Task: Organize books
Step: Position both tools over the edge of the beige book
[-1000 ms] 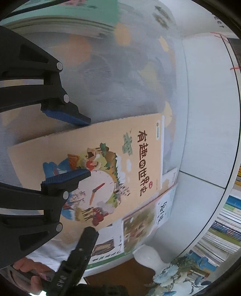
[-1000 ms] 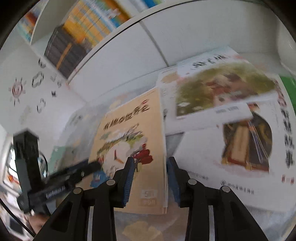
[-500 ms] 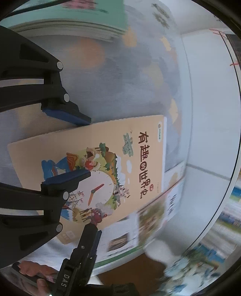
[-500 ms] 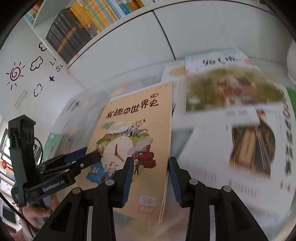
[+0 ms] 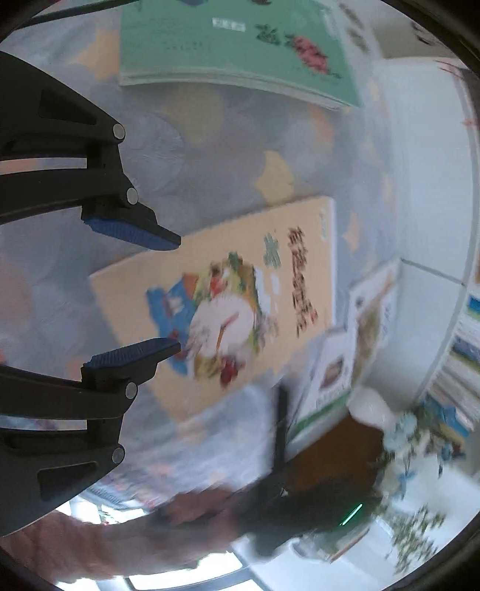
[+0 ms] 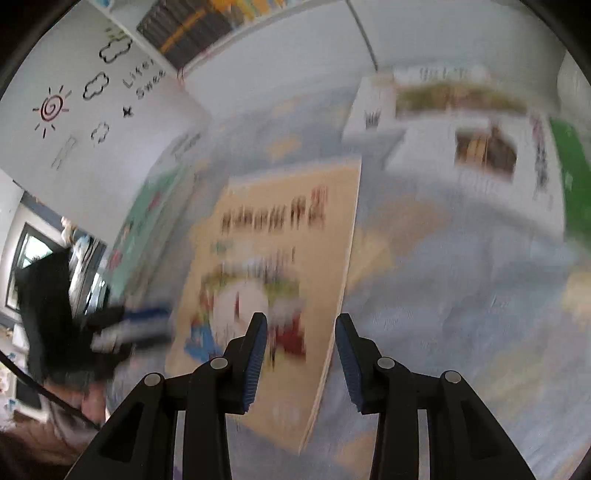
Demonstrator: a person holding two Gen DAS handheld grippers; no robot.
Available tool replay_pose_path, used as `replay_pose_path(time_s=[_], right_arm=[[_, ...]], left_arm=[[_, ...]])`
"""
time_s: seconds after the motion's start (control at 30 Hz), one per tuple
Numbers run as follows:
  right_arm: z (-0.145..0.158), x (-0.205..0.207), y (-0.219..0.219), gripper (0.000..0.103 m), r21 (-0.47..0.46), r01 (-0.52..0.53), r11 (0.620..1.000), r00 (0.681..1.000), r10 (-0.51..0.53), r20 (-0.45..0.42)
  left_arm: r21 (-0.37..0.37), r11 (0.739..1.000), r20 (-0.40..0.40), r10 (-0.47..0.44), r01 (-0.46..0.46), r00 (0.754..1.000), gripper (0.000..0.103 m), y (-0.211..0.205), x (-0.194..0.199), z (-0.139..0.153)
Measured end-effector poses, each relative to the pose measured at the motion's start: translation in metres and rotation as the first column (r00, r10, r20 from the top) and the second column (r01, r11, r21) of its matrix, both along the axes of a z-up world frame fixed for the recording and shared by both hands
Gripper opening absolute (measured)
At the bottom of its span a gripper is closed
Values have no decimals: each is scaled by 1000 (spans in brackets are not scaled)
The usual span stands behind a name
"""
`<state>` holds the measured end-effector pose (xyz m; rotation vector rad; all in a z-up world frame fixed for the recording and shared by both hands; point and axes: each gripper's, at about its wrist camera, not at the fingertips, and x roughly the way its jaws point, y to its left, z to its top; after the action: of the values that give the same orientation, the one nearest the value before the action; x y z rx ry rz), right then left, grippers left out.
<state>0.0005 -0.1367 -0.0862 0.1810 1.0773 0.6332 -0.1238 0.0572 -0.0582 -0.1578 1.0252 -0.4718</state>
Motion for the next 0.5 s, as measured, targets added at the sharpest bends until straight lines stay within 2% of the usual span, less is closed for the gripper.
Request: replay_pose_path(time_s=[0.13,0.3,0.4,0.5], right_arm=[[13,57,33,38,2,-6,1000,999,6,35],[-8,117,86,38,4,-29,1000,999,29,-33],[-23,136,106,38,-11,-51,999,997,50,-65],[-31,142,112,38,-2,-68,998,994,68,-91]], left_arm=[[-20,999,3,-27,27,1000,46,-5,-16,0],[-82,993,-100,-91,83,991,46,-13,-19,-31],[-123,988,-95,-107,95,990,46,-15,-14,-35],[-136,989,-92,-77,65,993,46,-14,-3,-36]])
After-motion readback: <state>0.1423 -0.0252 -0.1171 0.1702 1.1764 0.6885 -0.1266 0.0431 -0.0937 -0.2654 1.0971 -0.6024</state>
